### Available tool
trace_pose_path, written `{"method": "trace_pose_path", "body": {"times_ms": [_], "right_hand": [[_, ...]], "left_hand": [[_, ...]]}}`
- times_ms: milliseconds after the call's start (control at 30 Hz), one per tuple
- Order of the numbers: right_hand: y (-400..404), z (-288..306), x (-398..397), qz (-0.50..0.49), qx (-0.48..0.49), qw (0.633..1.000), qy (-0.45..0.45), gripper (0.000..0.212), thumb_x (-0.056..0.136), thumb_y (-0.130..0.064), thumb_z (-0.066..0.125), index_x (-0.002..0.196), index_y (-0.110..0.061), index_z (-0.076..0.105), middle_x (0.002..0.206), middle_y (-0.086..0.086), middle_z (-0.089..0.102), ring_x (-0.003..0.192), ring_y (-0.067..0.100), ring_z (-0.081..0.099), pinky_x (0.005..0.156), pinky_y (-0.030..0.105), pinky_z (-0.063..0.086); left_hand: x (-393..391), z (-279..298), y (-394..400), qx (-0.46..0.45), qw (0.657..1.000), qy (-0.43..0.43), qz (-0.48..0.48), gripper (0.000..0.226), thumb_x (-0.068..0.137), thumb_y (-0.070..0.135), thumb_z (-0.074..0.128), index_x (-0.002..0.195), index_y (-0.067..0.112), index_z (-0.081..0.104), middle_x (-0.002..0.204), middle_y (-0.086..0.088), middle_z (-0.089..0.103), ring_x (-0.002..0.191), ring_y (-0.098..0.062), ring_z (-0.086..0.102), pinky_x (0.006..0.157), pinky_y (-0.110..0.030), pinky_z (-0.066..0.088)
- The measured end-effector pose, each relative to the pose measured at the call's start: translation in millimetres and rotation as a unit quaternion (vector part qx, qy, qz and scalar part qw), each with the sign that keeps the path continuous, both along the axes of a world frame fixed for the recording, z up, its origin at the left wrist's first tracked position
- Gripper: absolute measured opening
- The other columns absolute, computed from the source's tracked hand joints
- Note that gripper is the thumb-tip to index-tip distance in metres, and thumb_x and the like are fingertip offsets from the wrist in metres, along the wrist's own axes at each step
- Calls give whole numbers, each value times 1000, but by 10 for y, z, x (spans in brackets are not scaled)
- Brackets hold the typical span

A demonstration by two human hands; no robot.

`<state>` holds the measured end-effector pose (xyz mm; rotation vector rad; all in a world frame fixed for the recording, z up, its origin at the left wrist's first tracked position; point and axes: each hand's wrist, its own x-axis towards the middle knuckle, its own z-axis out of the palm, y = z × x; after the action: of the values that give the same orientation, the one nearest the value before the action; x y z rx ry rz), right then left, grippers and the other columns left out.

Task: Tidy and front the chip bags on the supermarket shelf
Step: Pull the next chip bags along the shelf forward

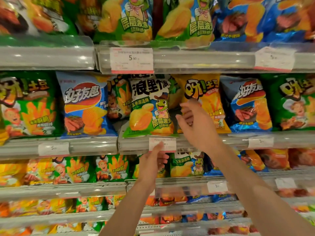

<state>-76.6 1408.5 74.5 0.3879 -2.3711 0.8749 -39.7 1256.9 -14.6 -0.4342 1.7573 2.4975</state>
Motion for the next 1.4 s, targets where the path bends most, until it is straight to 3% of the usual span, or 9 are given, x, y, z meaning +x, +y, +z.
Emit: {"method": "trace_pose_path", "body": {"times_ms": [133, 200, 333, 433, 600, 733, 1000, 1133, 1400], "right_hand": [[-269, 281, -293, 16, -35, 987, -154, 74, 92, -53, 64, 149, -15, 35, 138, 6, 58, 118, 22, 61, 99, 42, 53], [-391, 342, -427, 37, -70, 971, -227, 78, 90, -58, 65, 148, -16, 33, 140, 1, 57, 127, 21, 56, 103, 34, 47], [-528, 330, -525, 73, -182, 937, -291, 58, 87, -46, 74, 132, -21, 48, 113, -12, 58, 101, 5, 55, 80, 15, 42], [-537, 270, -551, 86, -228, 929, -278, 39, 85, -37, 80, 114, -27, 57, 95, -16, 60, 87, 1, 56, 62, 8, 39], [-531, 234, -517, 71, -254, 942, -208, 61, 78, -34, 86, 128, -22, 52, 108, -12, 63, 99, 6, 60, 82, 19, 48], [-540, 152, -558, 75, -262, 937, -218, 69, 79, -36, 85, 135, -23, 48, 124, -6, 65, 117, 15, 59, 102, 33, 47], [-623, 149, -583, 110, -271, 930, -222, 59, 82, -28, 83, 130, -27, 48, 120, -10, 66, 115, 12, 61, 100, 29, 47], [-634, 129, -581, 112, -268, 931, -220, 66, 82, -31, 83, 137, -26, 47, 126, -9, 66, 119, 12, 60, 102, 31, 48], [-609, 155, -571, 110, -244, 930, -252, 49, 87, -42, 76, 124, -37, 45, 123, -11, 62, 122, 13, 56, 105, 31, 44]], "left_hand": [[11, 14, -15, -13, 1000, 1, -8, 35, 92, 36, 71, 73, 7, 75, 68, -9, 71, 60, -16, 61, 76, -40, 49], [20, 23, -28, -17, 1000, 2, -12, 35, 93, 37, 70, 75, 7, 76, 68, -9, 72, 61, -16, 61, 75, -40, 48], [18, 37, -49, -25, 999, -4, -22, 37, 93, 39, 70, 79, 6, 76, 70, -8, 73, 64, -16, 62, 75, -38, 49], [5, 36, -60, -28, 999, -10, -27, 37, 92, 41, 71, 76, 7, 76, 71, -8, 74, 66, -17, 63, 77, -38, 51], [5, 31, -64, -32, 999, -12, -34, 36, 92, 41, 71, 76, 9, 77, 71, -7, 74, 64, -17, 63, 78, -39, 51], [12, 62, -74, -29, 999, -15, -36, 36, 92, 40, 70, 74, 10, 75, 72, -7, 74, 64, -16, 63, 75, -36, 50], [22, 80, -86, -22, 999, -19, -40, 36, 91, 40, 71, 75, 8, 74, 72, -7, 74, 65, -16, 63, 75, -35, 50], [17, 73, -87, -21, 999, -18, -41, 35, 91, 40, 72, 76, 8, 74, 72, -7, 74, 64, -15, 63, 74, -35, 50], [14, 64, -90, -26, 999, -16, -40, 35, 91, 41, 71, 76, 9, 75, 71, -7, 74, 66, -17, 63, 75, -36, 49]]}}
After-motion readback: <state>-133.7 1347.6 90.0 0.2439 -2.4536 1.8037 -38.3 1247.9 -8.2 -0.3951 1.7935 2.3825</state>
